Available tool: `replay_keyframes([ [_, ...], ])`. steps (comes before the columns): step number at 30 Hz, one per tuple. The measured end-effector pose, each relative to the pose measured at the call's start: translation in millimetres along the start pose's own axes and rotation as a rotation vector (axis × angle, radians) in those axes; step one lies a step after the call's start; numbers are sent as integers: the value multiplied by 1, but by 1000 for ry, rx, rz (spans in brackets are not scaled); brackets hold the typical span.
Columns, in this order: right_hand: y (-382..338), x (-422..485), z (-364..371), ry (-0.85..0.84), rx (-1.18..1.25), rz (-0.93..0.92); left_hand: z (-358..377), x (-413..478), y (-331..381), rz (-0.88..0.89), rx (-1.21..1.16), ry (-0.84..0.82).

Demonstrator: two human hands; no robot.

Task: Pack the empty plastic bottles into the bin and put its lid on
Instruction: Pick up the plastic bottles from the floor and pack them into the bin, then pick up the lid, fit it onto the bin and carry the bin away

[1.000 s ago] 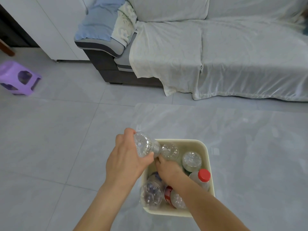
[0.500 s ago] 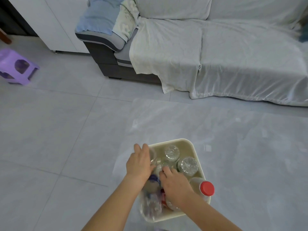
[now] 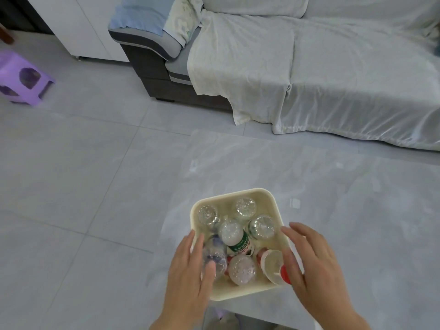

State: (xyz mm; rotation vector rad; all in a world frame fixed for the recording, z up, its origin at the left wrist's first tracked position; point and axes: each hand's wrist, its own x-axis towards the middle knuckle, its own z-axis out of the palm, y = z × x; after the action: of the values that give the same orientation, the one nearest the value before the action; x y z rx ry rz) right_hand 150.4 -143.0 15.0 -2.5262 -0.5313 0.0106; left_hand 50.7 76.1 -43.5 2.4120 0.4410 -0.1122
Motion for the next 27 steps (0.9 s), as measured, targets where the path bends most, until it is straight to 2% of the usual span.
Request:
replay_keyframes([
  [3, 13, -22, 21, -148, -115, 38, 34, -20, -17, -3, 306, -216],
  [5, 16, -29, 39, -250, -160, 59, 48, -13, -24, -45, 397, -200],
  [7, 19, -22, 53, -278, -219, 121, 53, 6, -24, -37, 430, -168],
  [12, 32, -22, 76, -475, -373, 70, 42, 27, -14, -14, 390, -197],
  [17, 43, -64, 55, -368, -257, 120, 38, -19, -29, -98, 300, -105],
  [20, 51, -80, 43, -434, -267, 120, 52, -45, -25, -108, 298, -138],
  [27, 34, -84, 37, -526, -277, -74, 83, -78, 14, -202, 226, -50],
])
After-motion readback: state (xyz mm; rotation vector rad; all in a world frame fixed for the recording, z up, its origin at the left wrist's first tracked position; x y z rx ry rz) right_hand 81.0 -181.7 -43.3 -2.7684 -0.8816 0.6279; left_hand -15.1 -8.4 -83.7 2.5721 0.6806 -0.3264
